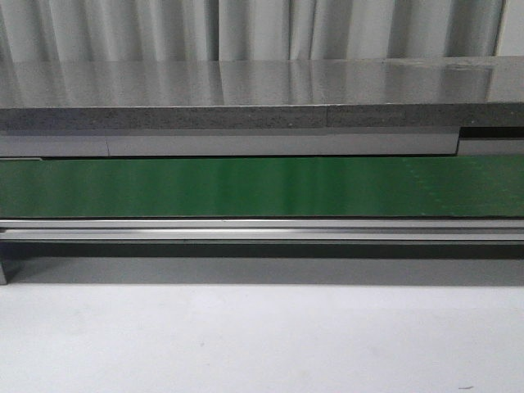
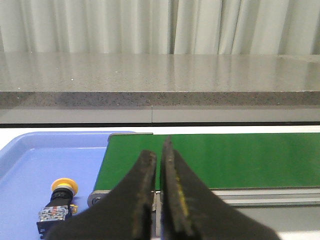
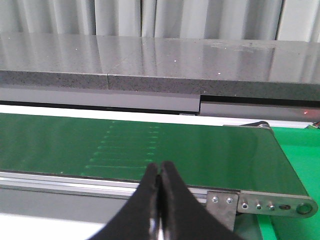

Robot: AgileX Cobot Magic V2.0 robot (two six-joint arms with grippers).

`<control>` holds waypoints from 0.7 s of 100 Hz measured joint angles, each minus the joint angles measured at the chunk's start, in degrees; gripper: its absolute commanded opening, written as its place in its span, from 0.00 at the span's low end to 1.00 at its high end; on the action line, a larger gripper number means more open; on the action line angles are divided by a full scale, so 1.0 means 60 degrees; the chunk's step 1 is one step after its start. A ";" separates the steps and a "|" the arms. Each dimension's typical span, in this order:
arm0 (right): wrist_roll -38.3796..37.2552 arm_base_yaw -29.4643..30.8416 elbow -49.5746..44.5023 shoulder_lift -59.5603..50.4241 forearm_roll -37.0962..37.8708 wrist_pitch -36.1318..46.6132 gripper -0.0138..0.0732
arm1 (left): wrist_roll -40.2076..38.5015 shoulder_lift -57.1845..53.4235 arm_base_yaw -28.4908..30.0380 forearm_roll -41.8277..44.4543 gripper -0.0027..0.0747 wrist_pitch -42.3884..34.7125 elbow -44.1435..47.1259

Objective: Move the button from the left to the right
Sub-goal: 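Move the left gripper down toward the yellow button in the blue tray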

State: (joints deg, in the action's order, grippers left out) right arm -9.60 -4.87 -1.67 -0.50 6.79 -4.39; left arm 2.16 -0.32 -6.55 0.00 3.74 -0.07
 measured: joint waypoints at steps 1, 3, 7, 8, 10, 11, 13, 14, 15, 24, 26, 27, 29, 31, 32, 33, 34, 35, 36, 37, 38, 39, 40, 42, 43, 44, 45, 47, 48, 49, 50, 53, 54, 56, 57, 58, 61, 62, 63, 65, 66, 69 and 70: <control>0.0000 0.0000 0.0000 0.0000 0.0000 0.0000 0.08 | 0.0000 0.0000 0.0000 0.0000 0.04 0.0000 0.0000; 0.0000 0.0000 0.0000 0.0000 0.0000 0.0000 0.08 | 0.0000 0.0000 0.0000 0.0000 0.04 0.0000 0.0000; 0.0000 0.0000 0.0000 0.0000 0.0000 0.0000 0.08 | 0.0000 0.0000 0.0000 0.0000 0.04 0.0000 0.0000; 0.0000 0.0000 0.0000 0.0000 0.0000 0.0000 0.08 | 0.0000 0.0000 0.0000 0.0000 0.04 0.0000 0.0000; 0.0000 0.0000 0.0000 0.0000 0.0000 0.0000 0.08 | 0.0000 0.0000 0.0000 0.0000 0.04 0.0000 0.0000; 0.0000 0.0000 0.0000 0.0000 0.0000 0.0000 0.08 | 0.0000 0.0000 0.0000 0.0000 0.04 0.0000 0.0000; 0.0000 0.0000 0.0000 0.0000 0.0000 0.0000 0.08 | 0.0000 0.0000 0.0000 0.0000 0.04 0.0000 0.0000; 0.0000 0.0000 0.0000 0.0000 0.0000 0.0000 0.08 | 0.0000 0.0000 0.0000 0.0000 0.04 0.0000 0.0000; 0.0000 0.0000 0.0000 0.0000 0.0000 0.0000 0.08 | 0.0000 0.0000 0.0000 0.0000 0.04 0.0000 0.0000; 0.0000 0.0000 0.0000 0.0000 0.0000 0.0000 0.08 | 0.0000 0.0000 0.0000 0.0000 0.04 0.0000 0.0000; 0.0000 0.0000 0.0000 0.0000 0.0000 0.0000 0.08 | 0.0000 0.0000 0.0000 0.0000 0.04 0.0000 0.0000; 0.0000 0.0000 0.0000 0.0000 0.0000 0.0000 0.08 | 0.0000 0.0000 0.0000 0.0000 0.04 0.0000 0.0000; 0.0000 0.0000 0.0000 0.0000 0.0000 0.0000 0.08 | 0.0000 0.0000 0.0000 0.0000 0.04 0.0000 0.0000; 0.0000 0.0000 0.0000 0.0000 0.0000 0.0000 0.08 | 0.0000 0.0000 0.0000 0.0000 0.04 0.0000 0.0000; 0.0000 0.0000 0.0000 0.0000 0.0000 0.0000 0.08 | 0.0000 0.0000 0.0000 0.0000 0.04 0.0000 0.0000; 0.0000 0.0000 0.0000 0.0000 0.0000 0.0000 0.08 | 0.0000 0.0000 0.0000 0.0000 0.04 0.0000 0.0000; 0.0000 0.0000 0.0000 0.0000 0.0000 0.0000 0.08 | 0.0000 0.0000 0.0000 0.0000 0.04 0.0000 0.0000; 0.0000 0.0000 0.0000 0.0000 0.0000 0.0000 0.08 | 0.0000 0.0000 0.0000 0.0000 0.04 0.0000 0.0000; 0.0000 0.0000 0.0000 0.0000 0.0000 0.0000 0.08 | 0.0000 0.0000 0.0000 0.0000 0.04 0.0000 0.0000; 0.0000 0.0000 0.0000 0.0000 0.0000 0.0000 0.08 | 0.0000 0.0000 0.0000 0.0000 0.04 0.0000 0.0000; 0.0000 0.0000 0.0000 0.0000 0.0000 0.0000 0.08 | 0.0000 0.0000 0.0000 0.0000 0.04 0.0000 0.0000; 0.0000 0.0000 0.0000 0.0000 0.0000 0.0000 0.08 | 0.0000 0.0000 0.0000 0.0000 0.04 0.0000 0.0000; 0.0000 0.0000 0.0000 0.0000 0.0000 0.0000 0.08 | 0.0000 0.0000 0.0000 0.0000 0.04 0.0000 0.0000; 0.0000 0.0000 0.0000 0.0000 0.0000 0.0000 0.08 | 0.0000 0.0000 0.0000 0.0000 0.04 0.0000 0.0000; 0.0000 0.0000 0.0000 0.0000 0.0000 0.0000 0.08 | 0.0000 0.0000 0.0000 0.0000 0.04 0.0000 0.0000; 0.0000 0.0000 0.0000 0.0000 0.0000 0.0000 0.08 | 0.0000 0.0000 0.0000 0.0000 0.04 0.0000 0.0000; 0.0000 0.0000 0.0000 0.0000 0.0000 0.0000 0.08 | 0.0000 0.0000 0.0000 0.0000 0.04 0.0019 0.0000; 0.0000 0.0000 0.0000 0.0000 0.0000 0.0000 0.08 | 0.0000 0.0000 0.0000 0.0000 0.04 0.0040 0.0000; 0.0000 0.0000 0.0000 0.0000 0.0000 0.0000 0.08 | 0.0000 0.0000 0.0000 0.0000 0.04 0.0082 0.0000; 0.0000 0.0000 0.0000 0.0000 0.0000 0.0000 0.08 | 0.0000 0.0000 0.0000 0.0000 0.04 0.0102 0.0000; 0.0000 0.0000 0.0000 0.0000 0.0000 0.0000 0.08 | 0.0000 0.0000 0.0000 0.0000 0.04 0.0151 0.0000; 0.0000 0.0000 0.0000 0.0000 0.0000 0.0000 0.08 | 0.0000 0.0000 0.0000 -0.0051 0.04 0.0263 0.0000; 0.0000 0.0000 0.0000 0.0000 0.0000 0.0000 0.08 | 0.0000 0.0000 0.0000 -0.0051 0.04 0.0301 -0.0019; 0.0000 0.0000 0.0000 0.0000 0.0000 0.0000 0.08 | 0.0000 0.0000 0.0000 -0.0075 0.04 0.0418 -0.0037; 0.0000 0.0000 0.0000 0.0000 0.0000 0.0000 0.08 | 0.0000 0.0000 0.0000 -0.0095 0.04 0.0497 -0.0035; 0.0000 0.0000 0.0000 0.0000 0.0000 0.0000 0.08 | 0.0000 0.0000 0.0000 -0.0096 0.04 0.0537 -0.0035; 0.0000 0.0000 0.0000 0.0000 0.0000 0.0000 0.08 | 0.0000 0.0000 0.0000 -0.0111 0.04 0.0717 -0.0110; 0.0000 0.0000 0.0000 0.0000 0.0000 0.0000 0.08 | 0.0000 0.0000 0.0000 -0.0135 0.04 0.0807 -0.0127; 0.0000 0.0000 0.0000 0.0000 0.0000 0.0000 0.08 | 0.0000 0.0000 0.0000 -0.0155 0.04 0.0851 -0.0165; 0.0000 0.0000 0.0000 0.0000 0.0000 -0.0017 0.08 | 0.0000 0.0000 0.0000 -0.0179 0.04 0.0968 -0.0213; 0.0000 0.0000 0.0000 0.0000 0.0000 -0.0017 0.08 | 0.0000 0.0000 0.0000 -0.0205 0.04 0.1003 -0.0274; 0.0000 0.0000 0.0000 0.0000 0.0000 -0.0017 0.08 | 0.0000 0.0017 0.0000 -0.0277 0.04 0.1119 -0.0419; 0.0000 0.0000 0.0000 0.0000 0.0000 -0.0017 0.08 | 0.0000 0.0019 0.0000 -0.0314 0.04 0.1141 -0.0505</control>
State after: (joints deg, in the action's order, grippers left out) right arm -9.60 -4.87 -1.67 -0.50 6.79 -4.49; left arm 2.16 -0.21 -6.55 -1.88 10.59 -3.10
